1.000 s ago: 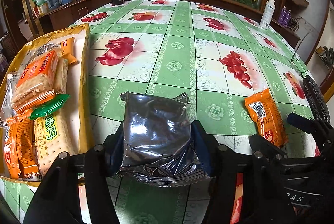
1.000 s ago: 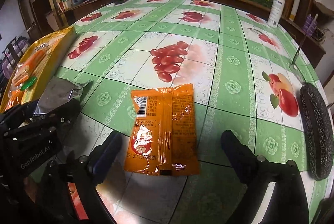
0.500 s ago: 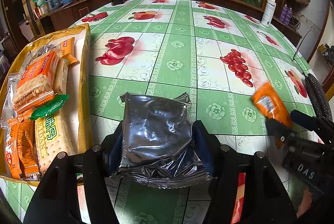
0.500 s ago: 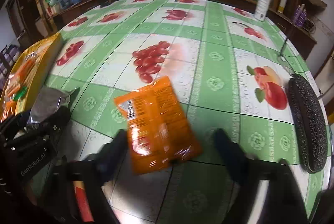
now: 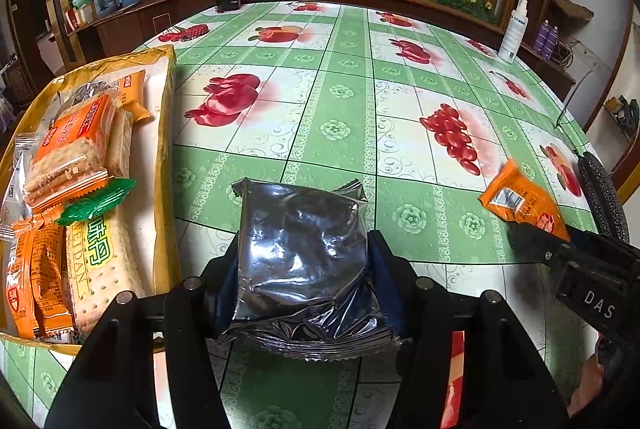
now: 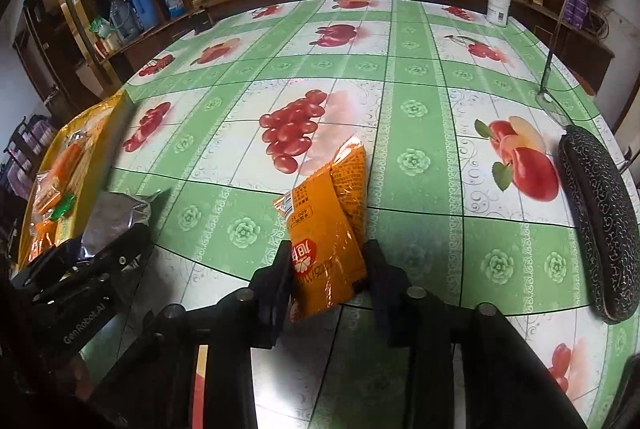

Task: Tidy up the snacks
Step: 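Hold the silver bag in left tool while right tool adjusts its grip on the orange bag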

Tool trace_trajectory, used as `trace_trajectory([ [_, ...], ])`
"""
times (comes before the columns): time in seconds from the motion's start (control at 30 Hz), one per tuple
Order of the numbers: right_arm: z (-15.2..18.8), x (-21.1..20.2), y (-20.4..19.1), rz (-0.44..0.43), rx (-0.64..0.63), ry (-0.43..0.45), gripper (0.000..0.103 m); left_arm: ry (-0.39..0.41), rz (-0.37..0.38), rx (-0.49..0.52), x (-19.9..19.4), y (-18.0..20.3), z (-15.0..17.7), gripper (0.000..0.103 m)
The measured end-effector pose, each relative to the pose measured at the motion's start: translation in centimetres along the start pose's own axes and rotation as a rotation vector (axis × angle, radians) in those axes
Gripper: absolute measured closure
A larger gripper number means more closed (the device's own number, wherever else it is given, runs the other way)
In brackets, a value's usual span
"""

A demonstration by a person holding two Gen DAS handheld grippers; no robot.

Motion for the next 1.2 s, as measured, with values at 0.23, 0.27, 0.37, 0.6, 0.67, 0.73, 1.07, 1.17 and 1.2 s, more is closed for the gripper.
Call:
trace_trajectory([
  [0.23,-0.2,0.4,0.3,0.044,-0.020,0.015,0.037,-0.005,-0.011,0.006,0.1,0.1,0.0,0.047],
  [0.27,-0.2,0.4,0.3,0.046,-0.025,0.016,0.036,-0.005,-0.009,0.006,0.1,0.1,0.0,0.047],
  [0.37,-0.1,0.5,0.1,0.058,-0.046,0.023,0.042,-0.001,-0.005,0.003,0.1,0.1,0.0,0.047],
  [0.6,-0.2,0.3,-0.1,0.032,-0.038,0.022,0.065,0.019,0.000,-0.012,-0.3,-0.2,-0.1,0.047],
  [0.67,-0.2,0.2,-0.1,0.028,-0.030,0.022,0.065,0.025,0.001,-0.015,-0.4,-0.3,-0.1,0.047],
  [0.73,-0.3,0.2,0.3,0.042,-0.021,0.021,0.059,0.025,0.000,-0.015,-0.4,-0.3,-0.1,0.047],
  [1.07,-0.2,0.6,0.1,0.091,-0.075,0.035,0.055,0.026,0.002,-0.009,-0.7,-0.4,0.0,0.047],
  [1.17,-0.2,0.3,-0.3,0.056,-0.067,0.033,0.069,0.027,0.004,-0.010,-0.7,-0.4,-0.1,0.047],
  [1.2,-0.2,0.3,-0.2,0.044,-0.058,0.030,0.069,0.026,0.004,-0.010,-0.6,-0.3,-0.1,0.047],
])
Point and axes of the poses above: each gripper's, at about its wrist camera, not at the fingertips, and x roughly the way its jaws point, y to its right, z to its underside, the point moved 7 cm from there along x, roughly the way its jaws point, and after that the axes turned 3 degrees about y, right-handed, at the moved point
